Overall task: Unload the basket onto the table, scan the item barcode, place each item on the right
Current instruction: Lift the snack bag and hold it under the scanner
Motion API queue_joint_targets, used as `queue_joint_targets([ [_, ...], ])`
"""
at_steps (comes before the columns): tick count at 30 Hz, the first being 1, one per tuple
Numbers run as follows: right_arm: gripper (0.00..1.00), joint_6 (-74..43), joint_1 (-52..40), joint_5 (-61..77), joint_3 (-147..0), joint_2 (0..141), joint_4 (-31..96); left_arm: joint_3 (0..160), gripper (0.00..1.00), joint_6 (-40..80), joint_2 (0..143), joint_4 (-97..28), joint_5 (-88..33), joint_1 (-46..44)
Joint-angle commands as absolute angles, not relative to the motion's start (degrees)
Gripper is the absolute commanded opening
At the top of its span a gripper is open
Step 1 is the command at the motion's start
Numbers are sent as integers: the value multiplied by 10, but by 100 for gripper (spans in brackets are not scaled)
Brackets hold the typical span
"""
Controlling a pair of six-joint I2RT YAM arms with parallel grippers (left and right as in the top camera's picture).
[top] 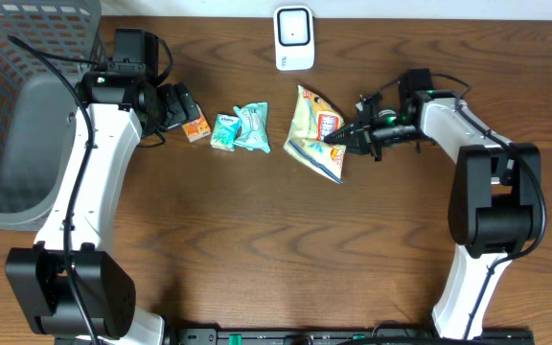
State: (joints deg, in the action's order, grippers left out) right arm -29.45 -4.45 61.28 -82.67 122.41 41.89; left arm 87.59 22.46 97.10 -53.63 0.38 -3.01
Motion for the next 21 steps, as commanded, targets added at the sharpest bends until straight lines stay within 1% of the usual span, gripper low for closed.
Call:
queue_joint_targets([
  [1,1,-272,-57,499,-836,1222,355,879,100,221,974,-538,11,-28],
  [8,1,-274,-76,515,-836,1205,168,879,100,221,974,-538,11,-28],
  [13,2,-336,-90,509,-836,1196,-32,879,100,221,974,-538,11,-28],
  [16,2,-369,-95,436,-836,1196,-121,879,100,221,974,-538,11,-28],
  [21,1,-370,-109,247,-836,1196,-167,879,100,221,974,-538,11,-28],
])
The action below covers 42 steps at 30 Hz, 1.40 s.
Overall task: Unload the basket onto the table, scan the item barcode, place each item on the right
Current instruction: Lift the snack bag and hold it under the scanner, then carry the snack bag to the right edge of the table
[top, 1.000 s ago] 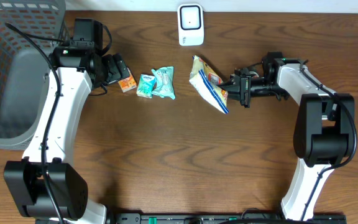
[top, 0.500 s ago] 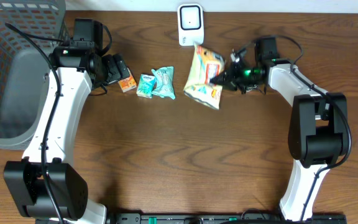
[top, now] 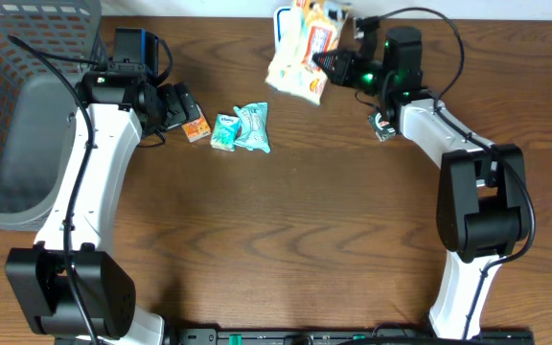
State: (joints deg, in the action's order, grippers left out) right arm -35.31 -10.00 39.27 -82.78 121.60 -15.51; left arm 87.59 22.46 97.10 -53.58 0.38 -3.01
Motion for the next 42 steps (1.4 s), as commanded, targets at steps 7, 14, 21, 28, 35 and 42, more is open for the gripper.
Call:
queue_joint_targets([
  [7,1,-381,-136,154,-837,1201,-268,879,100,221,974,-538,11,-28],
  [14,1,-423,-144,100,-891,1223,-291,879,100,221,974,-538,11,-28],
  [21,1,-422,-159,110,-1025,1295,-239,879,100,221,974,-538,11,-28],
  [28,1,-422,-170,162,-1094,1350,-181,879,100,221,974,-538,11,-28],
  [35,1,-419,-170,163,-1094,1350,-123,879,100,221,974,-538,11,-28],
  [42,1,-392,-141,162,-1094,1329,-97,879,100,221,974,-538,11,-28],
])
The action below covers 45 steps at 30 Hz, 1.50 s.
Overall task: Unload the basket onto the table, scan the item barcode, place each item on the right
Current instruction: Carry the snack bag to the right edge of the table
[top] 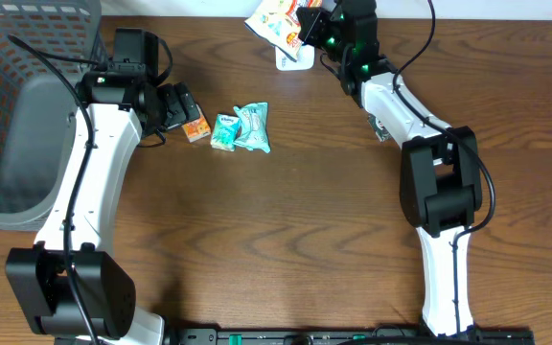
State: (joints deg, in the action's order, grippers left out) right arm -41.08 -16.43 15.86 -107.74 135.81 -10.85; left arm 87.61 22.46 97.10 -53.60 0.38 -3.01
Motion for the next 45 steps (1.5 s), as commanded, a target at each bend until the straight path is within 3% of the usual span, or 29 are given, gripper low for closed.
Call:
queue_joint_targets([
  [1,1,-389,-133,162,-1094,1322,-86,879,100,221,974,-538,11,-28],
  [8,1,-304,-46,118,-1094,1254,73,879,100,221,974,-538,11,-28],
  [14,1,-247,42,-34,-1094,1213,234,879,100,221,974,-538,11,-28],
  [20,1,-182,129,-149,-1094,1214,310,879,100,221,974,-538,11,-28],
  [21,6,-175,146,-143,-1094,1216,321,879,100,221,974,-538,11,-28],
  [23,25,-165,166,-126,-1094,1218,336,879,100,221,974,-538,11,-28],
  [26,75,-162,189,-90,-1094,1219,358,879,100,221,974,-538,11,-28],
  [28,89,-162,198,-50,-1093,1219,366,879,100,221,974,-538,11,-28],
  [31,97,-162,201,22,-1093,1219,372,879,100,221,974,-538,11,-28],
  [38,95,-162,176,288,-1090,1219,384,879,100,221,974,-538,11,-28],
  [42,69,-162,125,347,-1090,1219,442,879,100,221,974,-538,11,-28],
  [45,63,-162,80,346,-1089,1219,483,879,100,221,974,-538,11,-28],
])
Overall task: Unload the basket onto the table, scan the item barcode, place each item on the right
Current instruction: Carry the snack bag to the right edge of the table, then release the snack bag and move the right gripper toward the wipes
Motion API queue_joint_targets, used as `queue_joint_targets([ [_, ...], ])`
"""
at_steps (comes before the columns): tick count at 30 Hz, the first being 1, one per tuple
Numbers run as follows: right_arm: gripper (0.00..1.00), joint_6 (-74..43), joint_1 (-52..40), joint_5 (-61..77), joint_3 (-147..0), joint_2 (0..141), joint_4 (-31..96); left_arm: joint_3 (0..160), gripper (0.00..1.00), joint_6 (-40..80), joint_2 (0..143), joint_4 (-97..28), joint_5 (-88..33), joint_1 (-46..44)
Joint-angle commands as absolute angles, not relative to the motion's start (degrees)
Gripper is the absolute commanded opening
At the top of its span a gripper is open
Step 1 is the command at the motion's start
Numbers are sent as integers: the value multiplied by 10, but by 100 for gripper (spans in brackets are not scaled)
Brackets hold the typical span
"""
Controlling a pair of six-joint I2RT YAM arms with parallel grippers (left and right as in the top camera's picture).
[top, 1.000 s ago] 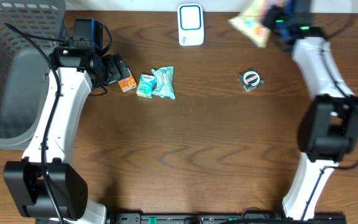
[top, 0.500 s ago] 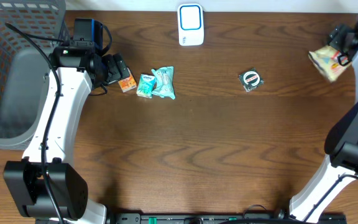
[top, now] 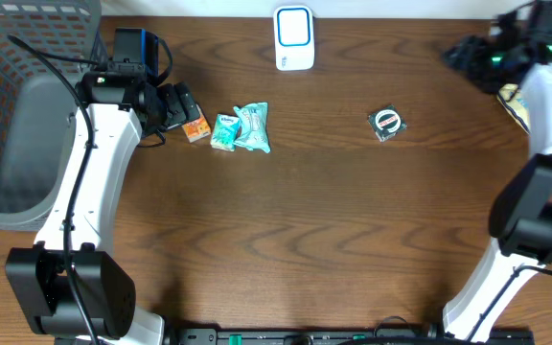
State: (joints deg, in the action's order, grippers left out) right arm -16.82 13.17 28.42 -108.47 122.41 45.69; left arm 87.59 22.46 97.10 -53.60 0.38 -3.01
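The white barcode scanner (top: pixel 293 38) stands at the table's far edge, middle. A yellow snack bag (top: pixel 517 103) shows only as a corner at the far right, mostly hidden under my right arm. My right gripper (top: pixel 460 54) is up at the far right, pointing left, apart from the bag, with nothing between its fingers. My left gripper (top: pixel 186 113) rests at the left beside a small orange packet (top: pixel 197 130); its jaws are too dark to read. Two teal packets (top: pixel 241 127) lie just right of the orange one.
A grey mesh basket (top: pixel 8 57) fills the far left corner. A small round black and red item (top: pixel 386 124) lies right of centre. The table's back edge runs just behind the scanner.
My right gripper held the snack bag over the scanner; now it is at the far right and the bag lies under the arm there, out of its fingers. The left arm has not moved.
My right gripper was shut on the snack bag lying on the table right of the teal packets. Then it held the bag lifted near the scanner, then right over the scanner. Now the bag lies at the far right edge, released. The left arm stayed still throughout.
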Motion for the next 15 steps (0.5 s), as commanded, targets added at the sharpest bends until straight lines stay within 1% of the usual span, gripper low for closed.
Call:
queue_joint_targets([
  [1,63,-162,63,345,-1088,1219,491,879,100,221,974,-538,11,-28],
  [3,63,-156,29,344,-1085,1219,495,879,100,221,974,-538,11,-28],
  [8,72,-163,-65,291,-1073,1219,469,879,100,221,974,-538,11,-28],
  [10,78,-184,-102,262,-1064,1219,446,879,100,221,974,-538,11,-28],
  [13,83,-204,-157,214,-1048,1220,406,879,100,221,974,-538,11,-28],
  [15,89,-206,-189,184,-1039,1223,380,879,100,221,974,-538,11,-28],
])
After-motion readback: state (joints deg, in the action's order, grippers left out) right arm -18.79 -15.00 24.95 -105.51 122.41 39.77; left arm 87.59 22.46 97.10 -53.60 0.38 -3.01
